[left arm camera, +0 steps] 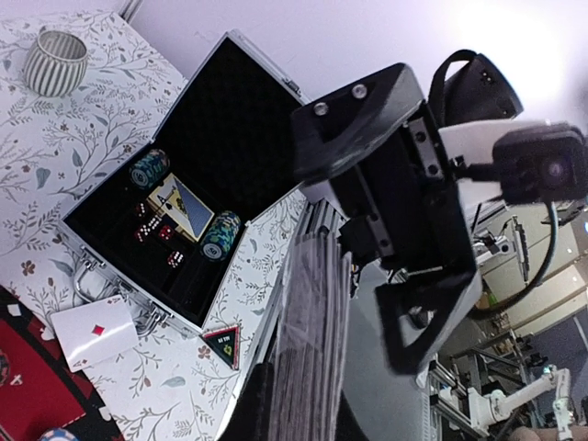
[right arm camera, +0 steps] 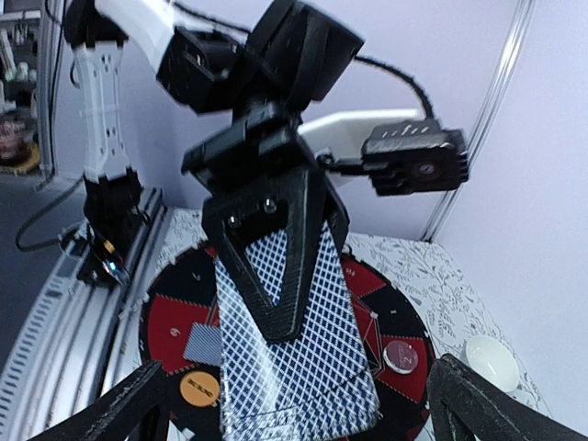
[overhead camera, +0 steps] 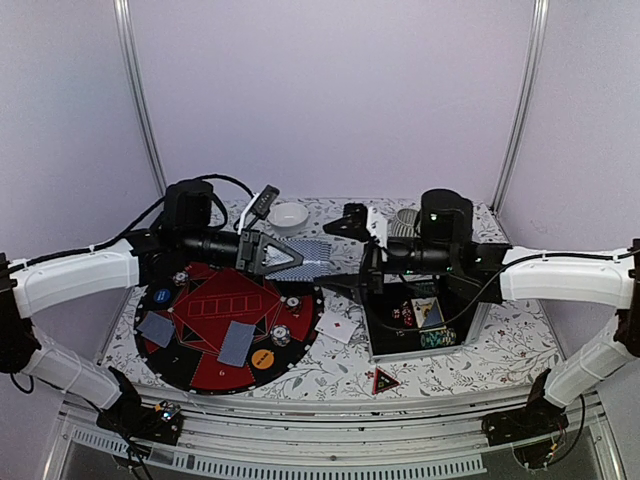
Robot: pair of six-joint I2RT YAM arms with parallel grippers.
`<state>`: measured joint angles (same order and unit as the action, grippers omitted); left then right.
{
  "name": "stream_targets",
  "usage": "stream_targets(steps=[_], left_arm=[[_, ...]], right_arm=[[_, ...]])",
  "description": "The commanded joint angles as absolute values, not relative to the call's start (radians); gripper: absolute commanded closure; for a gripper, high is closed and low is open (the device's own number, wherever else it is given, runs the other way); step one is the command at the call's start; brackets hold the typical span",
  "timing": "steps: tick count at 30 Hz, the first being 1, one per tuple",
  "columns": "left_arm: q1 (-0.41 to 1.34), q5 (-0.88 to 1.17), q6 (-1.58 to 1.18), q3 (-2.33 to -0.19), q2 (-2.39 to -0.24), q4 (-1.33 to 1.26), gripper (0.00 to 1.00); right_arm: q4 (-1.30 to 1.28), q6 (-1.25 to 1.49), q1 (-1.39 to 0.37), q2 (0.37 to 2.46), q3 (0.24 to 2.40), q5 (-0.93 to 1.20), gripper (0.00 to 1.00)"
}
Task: Distribute texas hold em gaming equipment
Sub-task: Pass from the left arm to the right
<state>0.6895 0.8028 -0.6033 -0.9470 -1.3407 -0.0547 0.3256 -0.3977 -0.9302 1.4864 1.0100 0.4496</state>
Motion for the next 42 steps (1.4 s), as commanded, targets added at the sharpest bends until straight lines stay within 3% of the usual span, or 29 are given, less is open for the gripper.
stream_targets(steps=[1, 4, 10, 14, 19, 25, 27, 30, 31, 33, 35, 37, 42], left_arm=[[0.712, 0.757, -0.541, -0.926, -1.282, -0.071, 1.0], [0.726, 0.746, -0.51, -0.931, -1.261, -0.071, 1.0], [0.748, 0.73, -0.472, -0.954, -1.235, -0.072, 1.0], [0.756, 0.744, -0.474, -0.96, -1.244, -0.075, 1.0], [0.767, 0.745, -0.486, -0.954, -1.25, -0.087, 1.0], [0.773, 0.756, -0.489, -0.955, -1.251, -0.091, 1.0], [0.775, 0.758, -0.49, -0.954, -1.254, -0.093, 1.0], [0.778, 0.754, -0.49, -0.951, -1.258, -0.088, 1.0], [0.778, 0.746, -0.485, -0.95, -1.257, -0.078, 0.92], [0.777, 0.699, -0.461, -0.957, -1.252, -0.017, 0.52], [0.776, 0.629, -0.416, -0.977, -1.246, 0.066, 0.33], [0.778, 0.547, -0.373, -1.009, -1.248, 0.155, 0.23], [0.782, 0.35, -0.341, -1.069, -1.281, 0.338, 0.18]], right_arm=[[0.45, -0.066, -0.903, 1.341, 0.93, 0.564, 0.01], [0.506, 0.162, -0.89, 1.333, 0.908, 0.533, 0.01], [0.53, 0.424, -0.887, 1.406, 0.939, 0.571, 0.3], [0.546, 0.457, -0.889, 1.457, 0.969, 0.633, 0.46], [0.593, 0.46, -0.897, 1.516, 0.992, 0.673, 0.57], [0.616, 0.479, -0.897, 1.563, 1.017, 0.717, 0.79], [0.614, 0.478, -0.896, 1.567, 1.021, 0.732, 0.96], [0.609, 0.484, -0.894, 1.552, 1.006, 0.743, 0.98], [0.609, 0.485, -0.891, 1.539, 0.99, 0.732, 0.98], [0.588, 0.488, -0.875, 1.504, 0.955, 0.701, 0.98], [0.528, 0.488, -0.845, 1.466, 0.93, 0.667, 0.98], [0.451, 0.485, -0.795, 1.41, 0.906, 0.616, 0.98], [0.29, 0.477, -0.67, 1.248, 0.807, 0.513, 0.98]])
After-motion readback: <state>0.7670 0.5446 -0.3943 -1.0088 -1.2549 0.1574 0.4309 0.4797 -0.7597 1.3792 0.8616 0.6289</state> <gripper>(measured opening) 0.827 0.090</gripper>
